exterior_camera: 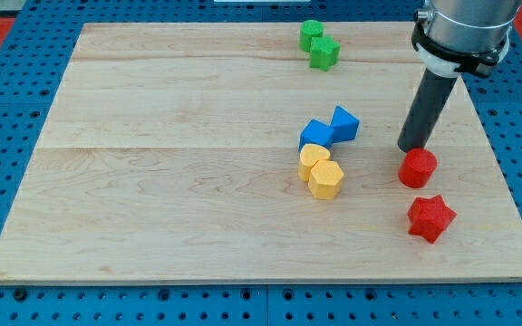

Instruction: Push blue cube towards center left

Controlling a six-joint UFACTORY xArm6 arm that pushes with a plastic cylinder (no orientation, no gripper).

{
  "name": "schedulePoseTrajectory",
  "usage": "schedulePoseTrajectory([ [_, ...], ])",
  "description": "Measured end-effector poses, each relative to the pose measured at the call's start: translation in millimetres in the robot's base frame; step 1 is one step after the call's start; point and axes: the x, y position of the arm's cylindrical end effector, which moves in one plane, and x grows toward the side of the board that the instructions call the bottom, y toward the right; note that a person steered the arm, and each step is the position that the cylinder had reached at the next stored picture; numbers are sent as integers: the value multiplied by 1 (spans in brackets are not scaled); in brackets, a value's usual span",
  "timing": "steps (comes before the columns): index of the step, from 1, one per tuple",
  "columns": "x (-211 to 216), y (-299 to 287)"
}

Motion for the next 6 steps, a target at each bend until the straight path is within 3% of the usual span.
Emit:
schedulePoseTrajectory([
  [3, 41, 10],
  [4, 34, 6],
  [6, 15, -63],
])
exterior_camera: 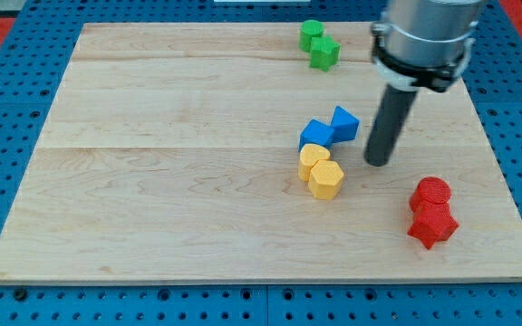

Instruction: Push blue cube towards center left

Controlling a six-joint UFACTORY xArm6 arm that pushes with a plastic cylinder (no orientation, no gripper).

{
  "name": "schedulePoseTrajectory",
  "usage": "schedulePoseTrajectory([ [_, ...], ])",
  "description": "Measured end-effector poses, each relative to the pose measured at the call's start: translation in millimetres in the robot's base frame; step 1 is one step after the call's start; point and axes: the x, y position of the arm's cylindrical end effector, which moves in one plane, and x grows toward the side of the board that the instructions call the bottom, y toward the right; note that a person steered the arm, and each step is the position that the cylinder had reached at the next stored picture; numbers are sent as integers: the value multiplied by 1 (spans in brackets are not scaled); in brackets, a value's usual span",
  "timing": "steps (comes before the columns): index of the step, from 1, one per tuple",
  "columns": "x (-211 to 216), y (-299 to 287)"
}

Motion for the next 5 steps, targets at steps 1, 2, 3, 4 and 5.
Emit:
schedulePoseTrajectory([
  [1, -3, -41],
  [2, -21, -57],
  [3, -46, -60],
  [4, -63, -60],
  [5, -82, -63],
])
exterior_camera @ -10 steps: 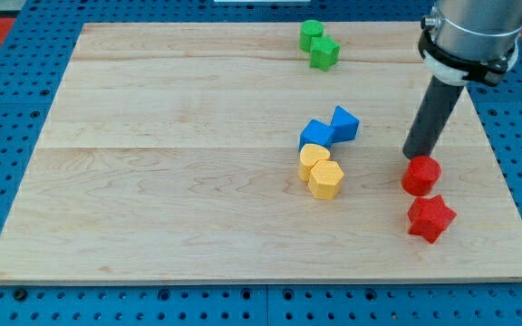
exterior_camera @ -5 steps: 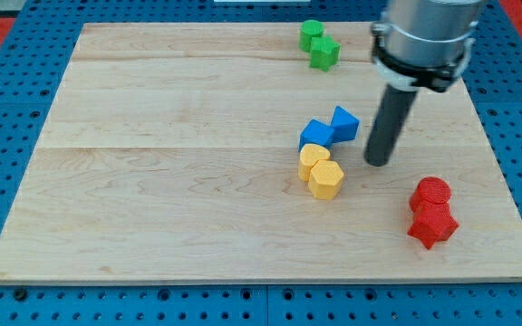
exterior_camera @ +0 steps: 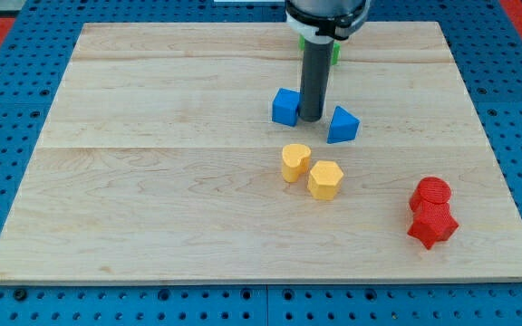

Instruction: Push blue cube towards center left

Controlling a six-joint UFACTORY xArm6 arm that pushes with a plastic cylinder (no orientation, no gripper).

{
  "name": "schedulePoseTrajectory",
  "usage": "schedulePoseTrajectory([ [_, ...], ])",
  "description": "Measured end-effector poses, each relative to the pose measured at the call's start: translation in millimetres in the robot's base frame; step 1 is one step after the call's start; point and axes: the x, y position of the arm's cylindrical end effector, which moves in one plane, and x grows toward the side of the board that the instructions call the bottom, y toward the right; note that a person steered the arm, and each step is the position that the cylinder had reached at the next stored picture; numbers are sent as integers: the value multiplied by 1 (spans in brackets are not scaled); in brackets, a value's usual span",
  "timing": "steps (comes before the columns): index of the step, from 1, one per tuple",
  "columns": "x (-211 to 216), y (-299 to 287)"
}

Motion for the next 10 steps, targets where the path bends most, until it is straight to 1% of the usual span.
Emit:
schedulePoseTrajectory([
  [1, -14, -2],
  [2, -14, -28],
  [3, -14, -57],
  [5, -38, -131],
  [6, -43, -164],
  [8, -43, -224],
  [9, -43, -245],
  [10, -43, -252],
])
